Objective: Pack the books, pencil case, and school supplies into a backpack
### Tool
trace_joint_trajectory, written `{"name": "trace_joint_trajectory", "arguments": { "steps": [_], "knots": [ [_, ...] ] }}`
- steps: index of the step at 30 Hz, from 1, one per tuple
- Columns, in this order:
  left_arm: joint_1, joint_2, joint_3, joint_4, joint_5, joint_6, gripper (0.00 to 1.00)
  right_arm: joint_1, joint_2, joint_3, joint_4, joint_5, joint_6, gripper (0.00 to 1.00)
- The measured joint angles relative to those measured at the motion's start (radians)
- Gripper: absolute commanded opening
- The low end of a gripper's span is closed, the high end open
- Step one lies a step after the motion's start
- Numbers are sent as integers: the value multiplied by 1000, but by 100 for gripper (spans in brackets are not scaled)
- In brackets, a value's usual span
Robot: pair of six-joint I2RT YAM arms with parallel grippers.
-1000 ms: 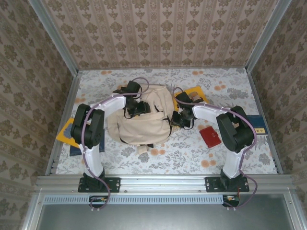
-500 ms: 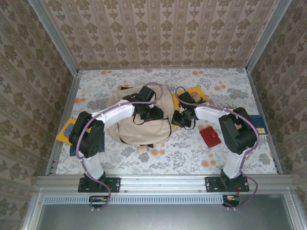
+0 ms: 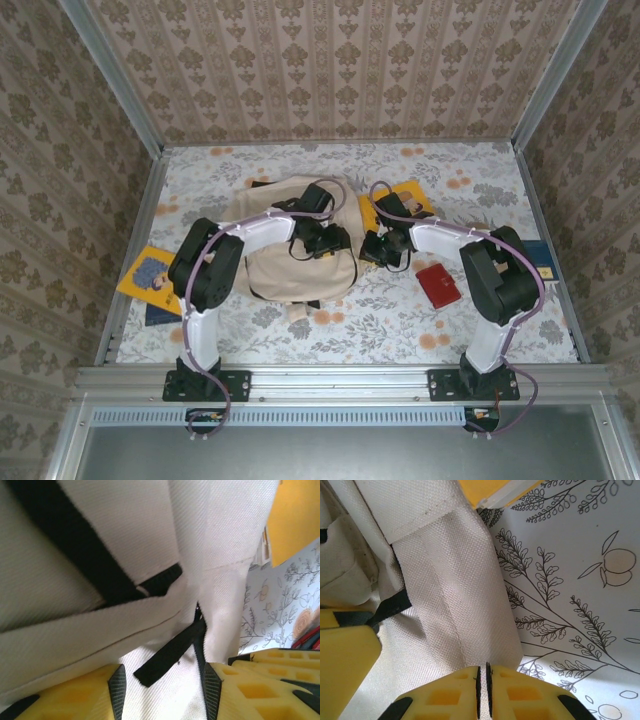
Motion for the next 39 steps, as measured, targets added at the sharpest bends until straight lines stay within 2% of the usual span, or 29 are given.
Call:
{"name": "trace_joint_trajectory", "arguments": {
  "steps": [7, 11, 19, 27, 32, 39],
  "knots": [
    [1, 15, 5, 68, 64, -16, 38, -14, -33, -19, 0, 1, 2, 17],
    [-1, 15, 5, 123, 123, -16, 40, -34, -92, -54, 8, 27, 18, 25],
    [-19, 23, 24, 165, 183, -16, 46, -71, -203, -99, 19, 81, 34, 33],
    [28, 23, 26, 164, 197, 2, 52, -71, -188, -74, 11, 71, 12, 41],
    [66, 23, 26, 164, 225, 20, 46, -57, -122, 18, -24, 69, -51, 40],
    [68, 24, 51, 158, 253, 39, 50, -38, -89, 51, -38, 72, -89, 41]
  ]
}}
